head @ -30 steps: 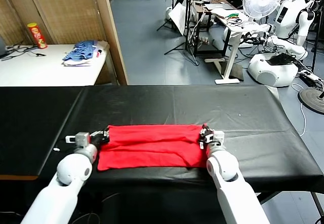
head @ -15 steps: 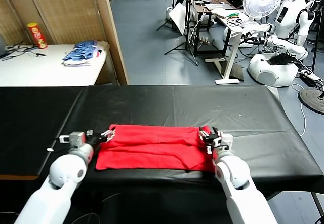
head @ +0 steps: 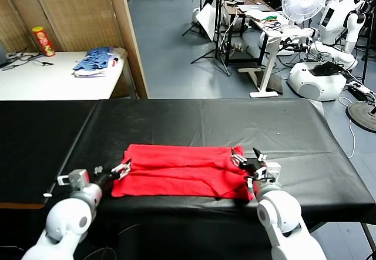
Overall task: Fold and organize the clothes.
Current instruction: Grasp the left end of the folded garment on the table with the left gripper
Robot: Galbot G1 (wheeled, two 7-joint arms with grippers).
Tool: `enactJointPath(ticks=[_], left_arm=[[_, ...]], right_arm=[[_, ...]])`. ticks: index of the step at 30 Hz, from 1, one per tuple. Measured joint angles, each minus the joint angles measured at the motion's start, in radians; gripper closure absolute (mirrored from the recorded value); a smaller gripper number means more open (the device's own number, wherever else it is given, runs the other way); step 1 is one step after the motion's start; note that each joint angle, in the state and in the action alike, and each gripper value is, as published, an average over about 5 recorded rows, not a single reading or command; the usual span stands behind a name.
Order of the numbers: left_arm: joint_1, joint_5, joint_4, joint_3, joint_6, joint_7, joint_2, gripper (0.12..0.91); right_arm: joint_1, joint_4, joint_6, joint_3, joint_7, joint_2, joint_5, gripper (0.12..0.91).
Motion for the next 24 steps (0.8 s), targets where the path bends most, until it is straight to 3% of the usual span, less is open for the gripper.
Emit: enactJointPath(ticks=[4,12,15,21,24], left_arm=[[0.002,0.021,0.019,0.007,-0.006,0.018,-0.02,0.316],[-0.007,0.076,0.042,0.028,-0.019,0.041,-0.04,0.755],[-0.012,0.123,0.049,0.034,-0.028,0.046,-0.038,0.869],[-0.003,0.291,0.047,0.024,-0.086,0.067,-0.004,0.877],[0.008,0.372,0.049,-0.001,-0.099,0.059,0.037,0.879]], right_arm=[[-0.003,0.002,0.003,0.0,-0.001,0.002,-0.005,0.227],[-0.018,0.016,0.007,-0.005,-0.018,0.018,-0.038,0.227],[-0.027,0.03,0.006,-0.007,-0.022,0.02,-0.046,0.227],[-0.048,0.06,0.004,0.012,-0.021,0.02,-0.049,0.227],[-0.06,0.074,0.003,0.021,-0.02,0.018,-0.05,0.227]])
